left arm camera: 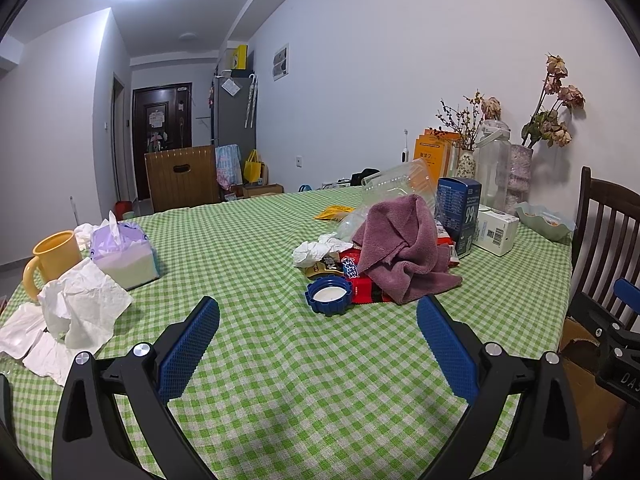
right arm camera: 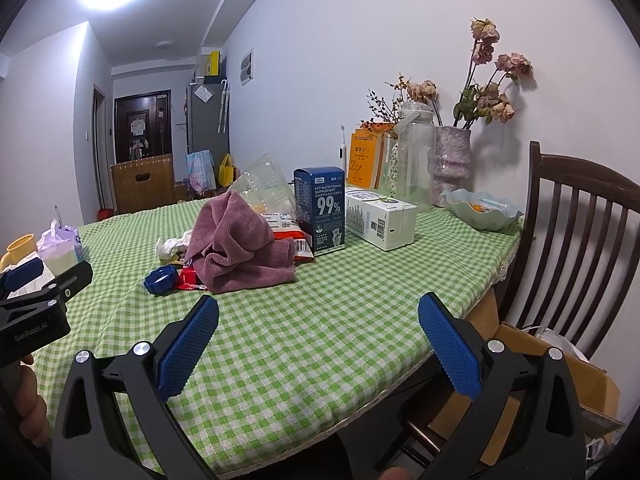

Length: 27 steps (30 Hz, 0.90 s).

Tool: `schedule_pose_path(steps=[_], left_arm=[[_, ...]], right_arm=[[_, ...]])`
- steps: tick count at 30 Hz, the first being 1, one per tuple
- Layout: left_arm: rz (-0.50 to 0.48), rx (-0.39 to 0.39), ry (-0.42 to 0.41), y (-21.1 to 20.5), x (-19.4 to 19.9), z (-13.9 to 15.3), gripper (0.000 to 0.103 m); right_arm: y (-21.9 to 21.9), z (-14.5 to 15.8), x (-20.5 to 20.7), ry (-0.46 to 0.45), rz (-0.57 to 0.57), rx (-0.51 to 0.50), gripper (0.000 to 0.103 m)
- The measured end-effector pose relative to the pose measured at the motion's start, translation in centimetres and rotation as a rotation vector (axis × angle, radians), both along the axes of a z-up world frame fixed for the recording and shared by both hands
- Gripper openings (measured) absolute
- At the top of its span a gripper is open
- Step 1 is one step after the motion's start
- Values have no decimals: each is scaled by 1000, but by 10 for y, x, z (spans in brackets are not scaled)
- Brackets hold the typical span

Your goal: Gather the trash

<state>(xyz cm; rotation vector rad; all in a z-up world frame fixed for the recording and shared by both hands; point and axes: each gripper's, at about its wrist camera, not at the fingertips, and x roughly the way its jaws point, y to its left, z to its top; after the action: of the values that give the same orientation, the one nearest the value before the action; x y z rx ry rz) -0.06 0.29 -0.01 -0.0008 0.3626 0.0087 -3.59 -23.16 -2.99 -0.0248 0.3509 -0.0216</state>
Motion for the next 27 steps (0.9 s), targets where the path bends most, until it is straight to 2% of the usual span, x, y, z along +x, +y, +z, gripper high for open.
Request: schedule_pose_path(steps=[27], left_arm=[[0, -2, 1, 0, 0, 0, 96]], right_arm=[[2, -2, 0, 0, 4, -17, 97]])
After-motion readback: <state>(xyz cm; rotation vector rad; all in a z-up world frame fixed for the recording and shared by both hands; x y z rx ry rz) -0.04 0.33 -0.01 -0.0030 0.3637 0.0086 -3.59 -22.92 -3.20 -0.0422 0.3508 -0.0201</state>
